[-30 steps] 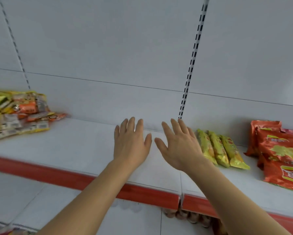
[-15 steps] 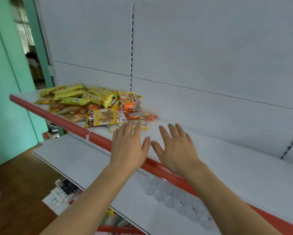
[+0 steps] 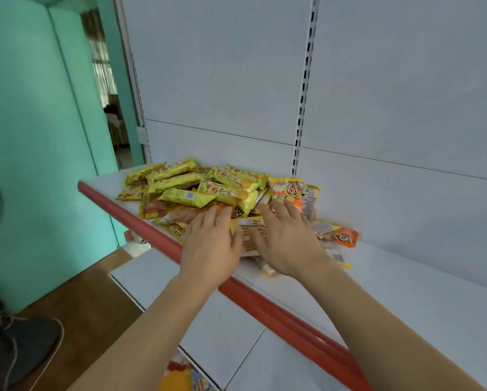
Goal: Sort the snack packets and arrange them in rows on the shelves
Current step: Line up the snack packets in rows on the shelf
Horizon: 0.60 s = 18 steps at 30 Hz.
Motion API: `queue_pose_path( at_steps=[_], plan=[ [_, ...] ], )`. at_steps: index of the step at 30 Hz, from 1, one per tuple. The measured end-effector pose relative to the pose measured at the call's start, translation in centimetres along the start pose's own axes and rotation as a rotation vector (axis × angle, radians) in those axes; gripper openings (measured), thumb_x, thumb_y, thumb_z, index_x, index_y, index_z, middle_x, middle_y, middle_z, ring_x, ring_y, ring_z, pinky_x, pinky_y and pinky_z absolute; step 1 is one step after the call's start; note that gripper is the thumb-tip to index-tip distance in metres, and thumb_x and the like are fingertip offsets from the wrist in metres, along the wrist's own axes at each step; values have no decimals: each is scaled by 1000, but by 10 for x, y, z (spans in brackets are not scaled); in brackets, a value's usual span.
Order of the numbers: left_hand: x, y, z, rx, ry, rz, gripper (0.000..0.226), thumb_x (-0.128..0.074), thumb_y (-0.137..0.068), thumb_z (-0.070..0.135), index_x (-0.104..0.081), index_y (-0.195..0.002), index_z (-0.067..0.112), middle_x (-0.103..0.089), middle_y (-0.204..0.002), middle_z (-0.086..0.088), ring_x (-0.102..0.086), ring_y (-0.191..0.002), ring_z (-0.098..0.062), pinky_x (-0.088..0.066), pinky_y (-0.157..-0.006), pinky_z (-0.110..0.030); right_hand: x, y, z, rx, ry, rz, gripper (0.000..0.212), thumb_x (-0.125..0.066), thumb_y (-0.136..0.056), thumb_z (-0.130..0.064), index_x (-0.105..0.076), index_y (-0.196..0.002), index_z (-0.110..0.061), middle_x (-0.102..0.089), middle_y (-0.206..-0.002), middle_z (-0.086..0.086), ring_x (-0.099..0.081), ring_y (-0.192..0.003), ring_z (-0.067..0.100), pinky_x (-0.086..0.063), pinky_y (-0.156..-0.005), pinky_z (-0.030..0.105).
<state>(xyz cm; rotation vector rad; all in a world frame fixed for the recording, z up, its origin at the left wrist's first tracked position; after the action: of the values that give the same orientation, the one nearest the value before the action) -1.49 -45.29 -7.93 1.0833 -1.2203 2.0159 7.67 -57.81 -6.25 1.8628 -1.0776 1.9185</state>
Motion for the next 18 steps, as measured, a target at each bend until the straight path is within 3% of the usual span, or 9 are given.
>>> queue_pose_path(
  at_steps=[8,12,18],
  plan=[
    [-20,-71,-68,-11,19,-18,56,-43,-106,44,-43,-154,13,-48,-154,-9,-42,-143,-31,-37,-116,-48,-30,-97,-34,7,71,-11,56,-36,-104,-41,-28,-155,-18,-34,-158,8,-21,-149,32,-25,-120,52],
    [-33,-108,-90,-89,50,-94,57,-39,-107,46,-41,-155,15,-49,-153,-7,-42,-143,-29,-37,-116,-44,-38,-131,-43,-97,147,-15,50,-43,-103,-39,-40,-149,-21,-45,-149,7,-34,-140,33,-34,-113,51],
    [-24,-150,-100,-201,136,-211,49,-39,-104,57,-66,-117,19,-71,-103,-1,-63,-104,-28,-55,-84,-44,-38,-154,-45,-233,273,-61,43,-52,-96,-48,-55,-136,-30,-52,-133,5,-42,-130,29,-37,-109,48]
  ],
)
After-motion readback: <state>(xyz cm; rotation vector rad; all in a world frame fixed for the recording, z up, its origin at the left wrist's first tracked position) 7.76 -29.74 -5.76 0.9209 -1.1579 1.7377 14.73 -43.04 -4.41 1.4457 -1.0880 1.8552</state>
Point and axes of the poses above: each hand's wrist, its own y-axis away from the middle knuckle, its own x-axis out of the back of the hand, z = x × y, the point moved 4 cm from there along -y, towards the middle knuckle
